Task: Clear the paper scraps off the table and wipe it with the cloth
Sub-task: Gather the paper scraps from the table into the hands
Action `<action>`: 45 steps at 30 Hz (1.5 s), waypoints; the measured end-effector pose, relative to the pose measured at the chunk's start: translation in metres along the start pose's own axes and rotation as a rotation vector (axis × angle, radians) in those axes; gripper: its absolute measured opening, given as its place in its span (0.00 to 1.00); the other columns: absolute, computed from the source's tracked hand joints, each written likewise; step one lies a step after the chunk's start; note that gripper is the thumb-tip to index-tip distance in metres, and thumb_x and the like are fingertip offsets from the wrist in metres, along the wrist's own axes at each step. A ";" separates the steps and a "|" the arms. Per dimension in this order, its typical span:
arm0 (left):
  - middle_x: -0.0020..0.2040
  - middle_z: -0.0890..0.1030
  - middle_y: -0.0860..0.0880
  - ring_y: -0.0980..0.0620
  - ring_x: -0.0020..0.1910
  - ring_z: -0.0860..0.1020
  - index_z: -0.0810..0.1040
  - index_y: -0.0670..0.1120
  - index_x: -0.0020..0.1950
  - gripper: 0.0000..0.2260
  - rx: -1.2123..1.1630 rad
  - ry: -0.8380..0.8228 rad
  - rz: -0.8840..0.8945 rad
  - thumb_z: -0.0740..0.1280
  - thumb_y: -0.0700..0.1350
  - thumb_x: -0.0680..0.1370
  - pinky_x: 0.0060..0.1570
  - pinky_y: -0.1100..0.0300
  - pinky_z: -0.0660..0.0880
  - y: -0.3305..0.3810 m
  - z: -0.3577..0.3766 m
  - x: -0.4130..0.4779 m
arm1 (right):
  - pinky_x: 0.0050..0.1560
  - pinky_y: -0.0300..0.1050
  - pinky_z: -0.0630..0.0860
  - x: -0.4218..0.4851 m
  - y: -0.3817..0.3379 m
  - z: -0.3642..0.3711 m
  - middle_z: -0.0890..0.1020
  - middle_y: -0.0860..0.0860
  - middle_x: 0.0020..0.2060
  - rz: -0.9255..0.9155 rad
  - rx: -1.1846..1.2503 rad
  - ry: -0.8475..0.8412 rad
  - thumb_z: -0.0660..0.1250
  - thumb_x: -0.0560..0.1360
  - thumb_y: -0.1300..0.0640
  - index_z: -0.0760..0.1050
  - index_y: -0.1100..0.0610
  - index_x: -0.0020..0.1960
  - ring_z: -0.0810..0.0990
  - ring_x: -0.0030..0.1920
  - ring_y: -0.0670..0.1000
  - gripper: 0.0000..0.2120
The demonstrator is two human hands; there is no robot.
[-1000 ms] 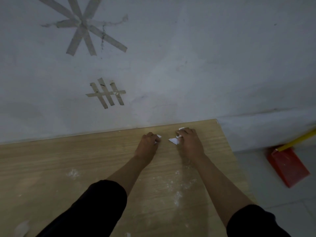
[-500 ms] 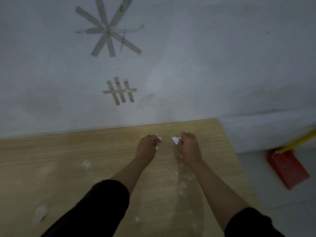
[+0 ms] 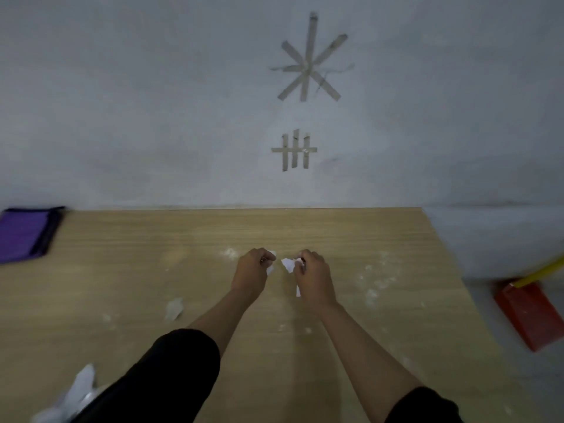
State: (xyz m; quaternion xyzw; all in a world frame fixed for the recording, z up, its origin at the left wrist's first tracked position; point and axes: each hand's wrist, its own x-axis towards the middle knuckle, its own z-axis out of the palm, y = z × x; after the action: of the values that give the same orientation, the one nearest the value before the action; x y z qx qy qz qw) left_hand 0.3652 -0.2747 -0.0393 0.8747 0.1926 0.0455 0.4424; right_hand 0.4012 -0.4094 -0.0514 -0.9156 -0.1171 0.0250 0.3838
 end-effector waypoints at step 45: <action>0.76 0.53 0.51 0.54 0.75 0.46 0.53 0.57 0.73 0.39 0.517 -0.294 0.385 0.50 0.74 0.66 0.73 0.62 0.40 -0.289 -0.222 -0.199 | 0.73 0.52 0.55 -0.234 -0.144 0.209 0.68 0.52 0.69 -0.482 -0.151 -0.472 0.61 0.75 0.57 0.68 0.55 0.67 0.55 0.73 0.50 0.20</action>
State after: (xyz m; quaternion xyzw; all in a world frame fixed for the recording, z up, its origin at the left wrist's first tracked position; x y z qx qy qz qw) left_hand 0.0410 -0.0274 -0.1158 0.9753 -0.0365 -0.0483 0.2125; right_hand 0.1173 -0.2208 -0.1072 -0.8564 -0.4172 0.1357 0.2721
